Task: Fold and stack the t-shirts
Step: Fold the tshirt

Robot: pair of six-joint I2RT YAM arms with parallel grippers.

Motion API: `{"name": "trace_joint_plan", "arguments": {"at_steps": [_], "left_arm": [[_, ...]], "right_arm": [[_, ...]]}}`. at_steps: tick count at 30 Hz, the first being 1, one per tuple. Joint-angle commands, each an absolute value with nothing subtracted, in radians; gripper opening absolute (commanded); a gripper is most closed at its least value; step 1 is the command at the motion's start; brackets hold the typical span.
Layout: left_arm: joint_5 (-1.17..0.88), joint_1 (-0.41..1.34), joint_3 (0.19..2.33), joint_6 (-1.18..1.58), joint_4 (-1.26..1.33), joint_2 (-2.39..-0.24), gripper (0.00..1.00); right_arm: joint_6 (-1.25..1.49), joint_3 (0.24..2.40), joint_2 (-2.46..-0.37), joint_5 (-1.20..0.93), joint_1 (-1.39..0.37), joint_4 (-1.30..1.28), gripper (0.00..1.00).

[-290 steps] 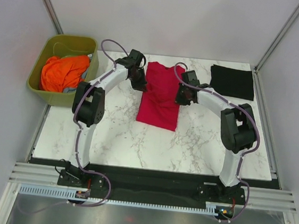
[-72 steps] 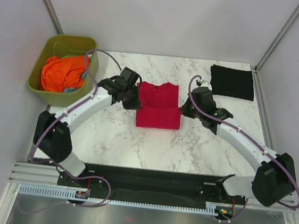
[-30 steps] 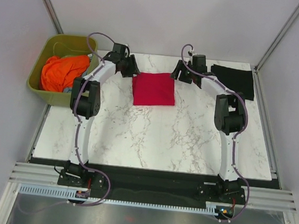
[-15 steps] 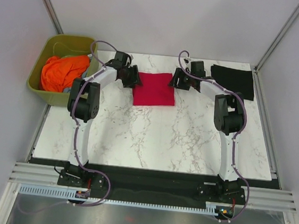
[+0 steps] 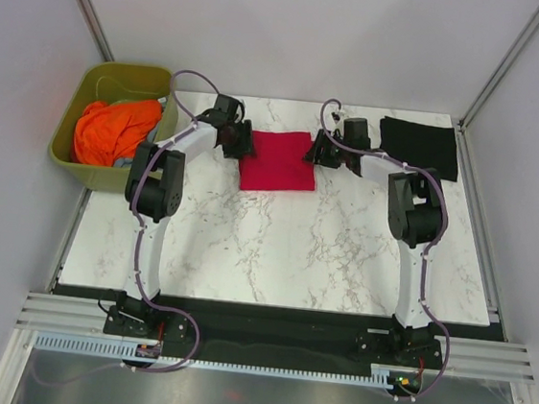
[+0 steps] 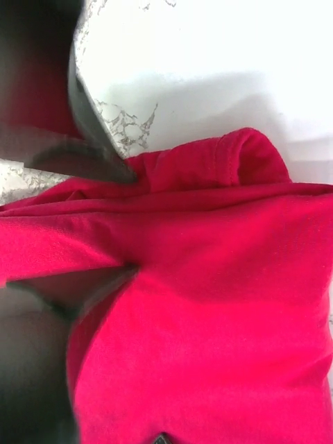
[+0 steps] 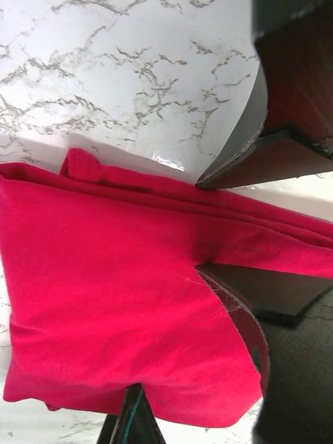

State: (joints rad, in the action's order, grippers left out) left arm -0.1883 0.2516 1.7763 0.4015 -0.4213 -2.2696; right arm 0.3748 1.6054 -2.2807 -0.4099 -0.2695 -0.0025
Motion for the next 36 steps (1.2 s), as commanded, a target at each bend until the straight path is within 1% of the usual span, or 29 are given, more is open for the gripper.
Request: {"name": "trace_joint_plan", "arguments": {"at_steps": [1,3,4,5,6,9,12,13,16,19,20,24,26,31,36], "left_arm": [[-0.176,0.252,1.756,0.354,-0.413,-2.238,0.51],[-0.201,0.252,1.738,0.360,-0.413,-2.235,0.41],[-0.206,0.253,1.727,0.367,-0.413,-2.226,0.34],[-0.218,0.255,1.717,0.371,-0.413,-2.215,0.31],[-0.224,0.256,1.688,0.374,-0.414,-2.207,0.29],[-0.238,0.268,1.632,0.397,-0.411,-2.152,0.28],[-0.248,0.287,1.533,0.410,-0.410,-2.079,0.37],[-0.255,0.291,1.514,0.416,-0.408,-2.057,0.44],[-0.249,0.295,1.450,0.428,-0.399,-1.965,0.55],[-0.245,0.288,1.440,0.422,-0.405,-1.921,0.61],[-0.244,0.288,1.442,0.422,-0.408,-1.919,0.63],[-0.259,0.278,1.462,0.428,-0.417,-1.951,0.64],[-0.242,0.278,1.479,0.417,-0.416,-1.989,0.65],[-0.252,0.270,1.566,0.376,-0.420,-2.091,0.65],[-0.233,0.272,1.627,0.351,-0.411,-2.143,0.64]], "right_arm": [[0.388,1.542,-2.267,-0.399,-0.278,-0.040,0.55],[0.397,1.522,-2.255,-0.397,-0.276,-0.023,0.51],[0.399,1.500,-2.250,-0.399,-0.278,-0.020,0.50],[0.402,1.488,-2.235,-0.397,-0.278,-0.021,0.47],[0.406,1.471,-2.226,-0.397,-0.278,-0.017,0.47],[0.420,1.375,-2.155,-0.393,-0.278,-0.005,0.44],[0.437,1.247,-2.057,-0.393,-0.284,0.066,0.44],[0.442,1.186,-2.004,-0.391,-0.285,0.075,0.44],[0.448,1.109,-1.942,-0.387,-0.290,0.086,0.45],[0.445,1.091,-1.898,-0.391,-0.290,0.074,0.49],[0.443,1.091,-1.894,-0.400,-0.290,0.071,0.53],[0.436,1.106,-1.901,-0.402,-0.290,0.063,0.61],[0.428,1.147,-1.925,-0.399,-0.290,0.045,0.64],[0.414,1.244,-2.002,-0.397,-0.290,0.008,0.67],[0.399,1.305,-2.052,-0.393,-0.290,0.005,0.68]]}}
